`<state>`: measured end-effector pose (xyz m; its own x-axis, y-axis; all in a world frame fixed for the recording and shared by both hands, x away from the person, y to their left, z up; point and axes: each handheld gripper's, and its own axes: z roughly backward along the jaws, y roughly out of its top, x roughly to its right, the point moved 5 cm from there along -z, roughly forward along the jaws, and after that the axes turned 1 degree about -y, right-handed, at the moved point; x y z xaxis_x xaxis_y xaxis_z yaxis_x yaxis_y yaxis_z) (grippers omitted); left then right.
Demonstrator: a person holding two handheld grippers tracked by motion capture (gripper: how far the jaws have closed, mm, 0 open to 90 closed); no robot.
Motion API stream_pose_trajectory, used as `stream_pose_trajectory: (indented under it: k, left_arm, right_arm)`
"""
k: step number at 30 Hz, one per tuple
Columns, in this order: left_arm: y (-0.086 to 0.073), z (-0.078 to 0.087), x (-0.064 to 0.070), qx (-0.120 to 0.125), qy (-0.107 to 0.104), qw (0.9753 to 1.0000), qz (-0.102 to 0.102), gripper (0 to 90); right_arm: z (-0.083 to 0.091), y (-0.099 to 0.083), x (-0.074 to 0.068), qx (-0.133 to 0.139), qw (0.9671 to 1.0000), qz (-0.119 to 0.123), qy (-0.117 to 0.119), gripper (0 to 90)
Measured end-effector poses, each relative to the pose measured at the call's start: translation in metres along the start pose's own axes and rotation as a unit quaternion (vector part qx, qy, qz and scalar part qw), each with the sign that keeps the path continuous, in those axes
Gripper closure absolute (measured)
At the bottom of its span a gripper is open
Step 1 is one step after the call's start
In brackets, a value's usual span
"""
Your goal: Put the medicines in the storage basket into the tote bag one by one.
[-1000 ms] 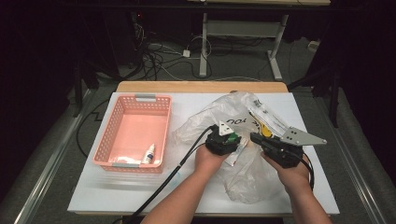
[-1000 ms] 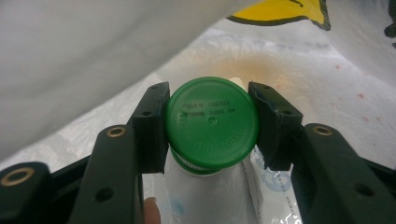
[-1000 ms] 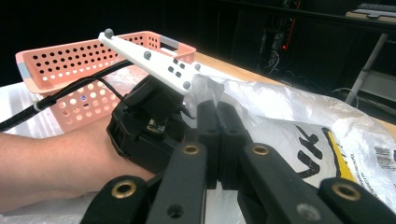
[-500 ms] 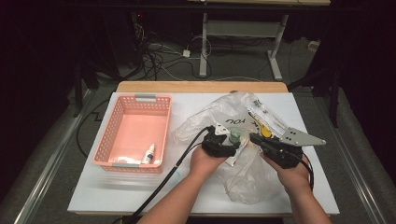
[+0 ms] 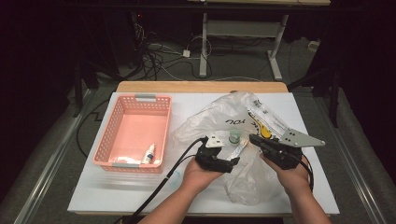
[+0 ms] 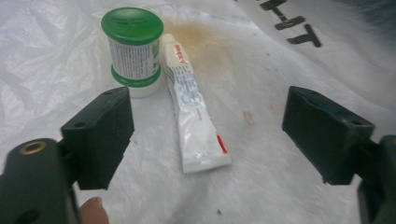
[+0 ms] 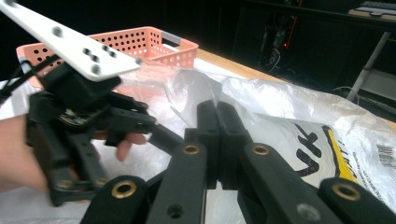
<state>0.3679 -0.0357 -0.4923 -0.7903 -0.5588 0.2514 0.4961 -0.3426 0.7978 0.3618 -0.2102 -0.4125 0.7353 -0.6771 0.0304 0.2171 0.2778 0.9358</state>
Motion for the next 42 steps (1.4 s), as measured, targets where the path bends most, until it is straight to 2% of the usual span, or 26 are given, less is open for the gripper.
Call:
stream_pose_trajectory:
  k: [7, 15, 21, 26, 31, 39, 42]
  left_arm:
    - [-0.004, 0.021, 0.004, -0.005, 0.005, 1.0, 0.003, 0.0]
    - [-0.01, 0.052, 0.006, -0.008, 0.015, 0.9998, -0.006, 0.0]
    - [-0.014, 0.075, 0.002, -0.01, 0.021, 0.9997, -0.007, 0.0]
    - [-0.019, 0.094, -0.005, -0.01, 0.023, 0.9997, 0.0, 0.0]
    - [-0.023, 0.116, -0.012, -0.007, 0.044, 0.999, -0.005, 0.0]
    - [-0.034, 0.149, -0.038, 0.005, 0.079, 0.9966, 0.022, 0.0]
    - [-0.038, 0.161, -0.05, 0.004, 0.104, 0.9942, 0.028, 0.0]
  right_arm:
    - [-0.001, 0.0, -0.002, -0.003, 1.0, 0.001, 0.001, 90.0]
    - [0.001, 0.0, -0.001, -0.002, 1.0, 0.003, -0.001, 90.0]
    - [0.001, 0.0, -0.001, -0.002, 1.0, 0.002, -0.002, 90.0]
    - [0.002, 0.0, -0.001, -0.002, 1.0, 0.003, -0.003, 90.0]
    - [0.002, -0.001, -0.001, -0.002, 1.0, 0.002, -0.003, 90.0]
    - [0.003, 0.0, -0.001, -0.002, 1.0, 0.002, -0.005, 90.0]
    - [0.003, -0.001, 0.0, -0.002, 1.0, 0.002, -0.005, 90.0]
